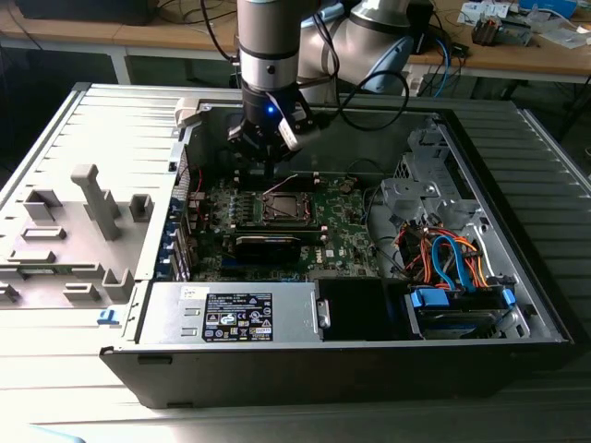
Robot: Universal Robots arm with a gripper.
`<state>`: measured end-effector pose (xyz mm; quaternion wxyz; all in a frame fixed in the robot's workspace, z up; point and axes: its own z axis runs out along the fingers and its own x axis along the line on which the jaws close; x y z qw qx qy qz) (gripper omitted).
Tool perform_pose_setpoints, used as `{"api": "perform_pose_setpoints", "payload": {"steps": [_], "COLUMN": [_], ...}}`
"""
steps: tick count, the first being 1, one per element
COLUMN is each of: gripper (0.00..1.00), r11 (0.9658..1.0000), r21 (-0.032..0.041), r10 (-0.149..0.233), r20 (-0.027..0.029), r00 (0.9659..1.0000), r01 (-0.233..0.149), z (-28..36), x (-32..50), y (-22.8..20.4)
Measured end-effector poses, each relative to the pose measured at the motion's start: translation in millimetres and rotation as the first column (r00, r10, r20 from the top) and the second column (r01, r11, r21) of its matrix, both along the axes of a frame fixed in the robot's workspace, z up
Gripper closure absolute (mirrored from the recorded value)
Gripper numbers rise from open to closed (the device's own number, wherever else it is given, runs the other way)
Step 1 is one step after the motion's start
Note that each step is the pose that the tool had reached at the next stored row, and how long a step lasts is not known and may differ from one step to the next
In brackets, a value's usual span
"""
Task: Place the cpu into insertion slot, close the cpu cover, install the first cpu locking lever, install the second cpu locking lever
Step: 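Install the first cpu locking lever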
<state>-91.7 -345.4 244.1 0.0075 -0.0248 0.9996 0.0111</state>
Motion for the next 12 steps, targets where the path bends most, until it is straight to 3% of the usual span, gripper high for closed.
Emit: {"api": "perform_pose_setpoints", "payload": {"steps": [12], "gripper": [0.89], "r11": [1.0], "r21": [-0.0001], "r10": [0.0], "r20": [0.0], "r00": [1.0], "r01": [0.0], "z": [-3.6], "x": [0.1], "y": [0.0]}}
